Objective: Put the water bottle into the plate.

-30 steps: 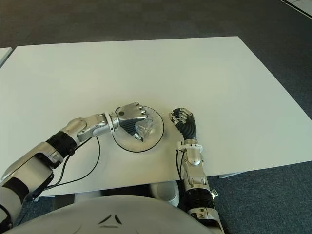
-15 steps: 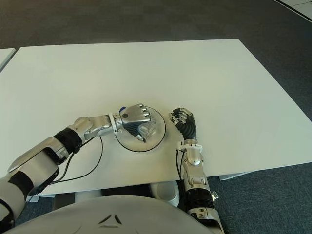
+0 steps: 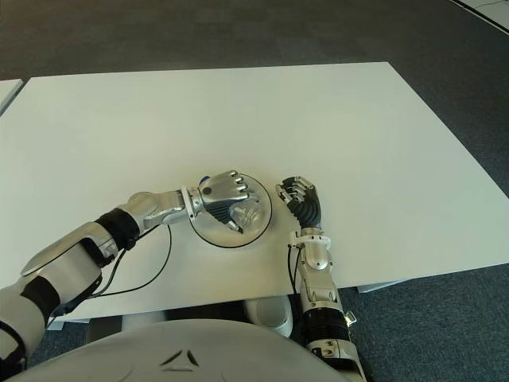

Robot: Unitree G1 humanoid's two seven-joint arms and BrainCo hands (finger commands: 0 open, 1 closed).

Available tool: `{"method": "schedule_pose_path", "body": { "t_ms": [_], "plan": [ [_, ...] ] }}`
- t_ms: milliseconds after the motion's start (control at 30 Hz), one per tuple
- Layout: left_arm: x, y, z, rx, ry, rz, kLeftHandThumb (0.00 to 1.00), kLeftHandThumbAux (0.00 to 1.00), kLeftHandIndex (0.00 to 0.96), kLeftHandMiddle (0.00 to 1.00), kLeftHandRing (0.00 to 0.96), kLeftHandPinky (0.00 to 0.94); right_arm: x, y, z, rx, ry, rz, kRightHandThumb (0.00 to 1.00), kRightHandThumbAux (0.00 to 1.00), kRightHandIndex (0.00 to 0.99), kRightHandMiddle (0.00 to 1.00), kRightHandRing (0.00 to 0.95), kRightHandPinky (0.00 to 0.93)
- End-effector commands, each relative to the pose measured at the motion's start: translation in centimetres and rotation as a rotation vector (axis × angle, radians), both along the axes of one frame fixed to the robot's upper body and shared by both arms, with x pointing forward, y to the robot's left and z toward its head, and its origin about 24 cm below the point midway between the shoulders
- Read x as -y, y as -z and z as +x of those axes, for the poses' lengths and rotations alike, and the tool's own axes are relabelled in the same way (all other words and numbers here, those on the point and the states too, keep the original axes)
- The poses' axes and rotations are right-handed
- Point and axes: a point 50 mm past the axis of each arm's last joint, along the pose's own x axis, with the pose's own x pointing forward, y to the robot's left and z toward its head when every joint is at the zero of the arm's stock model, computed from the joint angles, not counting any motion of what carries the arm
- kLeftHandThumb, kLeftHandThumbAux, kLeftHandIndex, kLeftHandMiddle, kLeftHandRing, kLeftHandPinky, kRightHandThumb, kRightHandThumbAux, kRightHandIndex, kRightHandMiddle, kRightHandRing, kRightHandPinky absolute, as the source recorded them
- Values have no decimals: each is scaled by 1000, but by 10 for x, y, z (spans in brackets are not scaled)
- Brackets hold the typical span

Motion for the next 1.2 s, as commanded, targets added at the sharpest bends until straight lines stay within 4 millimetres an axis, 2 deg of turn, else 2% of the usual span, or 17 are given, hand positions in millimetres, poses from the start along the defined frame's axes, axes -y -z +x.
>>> {"method": "schedule_pose_path", "body": {
  "t_ms": [33, 167, 233, 333, 500, 567, 633, 933, 1200],
  "plan": [
    [-13, 29, -19, -65, 65, 147, 832, 675, 375, 527, 551, 536, -1, 4, -2, -27, 1, 4, 704, 728, 430, 532, 526, 515],
    [-11, 25, -18, -69, 98, 142, 824, 679, 373, 508, 514, 494, -1, 4, -2, -30, 3, 4, 704, 728, 430, 533, 526, 518],
    [-11, 24, -18, -70, 107, 150, 757, 693, 394, 463, 467, 450, -1, 4, -2, -30, 3, 5, 704, 728, 430, 533, 527, 521],
    [-11, 24, -17, -71, 109, 160, 474, 638, 287, 332, 338, 335, -2, 4, -2, -31, 3, 6, 704, 729, 429, 532, 528, 522],
    [-12, 24, -16, -68, 103, 174, 288, 629, 141, 195, 191, 184, -2, 4, -2, -33, 3, 6, 704, 729, 429, 526, 525, 516],
    [-13, 24, -15, -53, 96, 175, 192, 628, 65, 106, 89, 62, -2, 4, -2, -35, 3, 6, 703, 729, 429, 522, 522, 513],
    [-14, 24, -14, -18, 80, 175, 146, 603, 29, 51, 39, 25, -1, 4, -3, -36, 4, 5, 704, 729, 429, 523, 524, 518],
    [-20, 16, -7, 56, 37, 118, 84, 509, 0, 1, 1, 0, -2, 4, -2, -32, 5, 1, 704, 729, 429, 529, 525, 517],
    [-22, 13, -7, 60, 6, 72, 92, 415, 0, 0, 0, 0, -2, 4, -2, -27, 3, -6, 702, 730, 429, 520, 519, 511]
  ]
}}
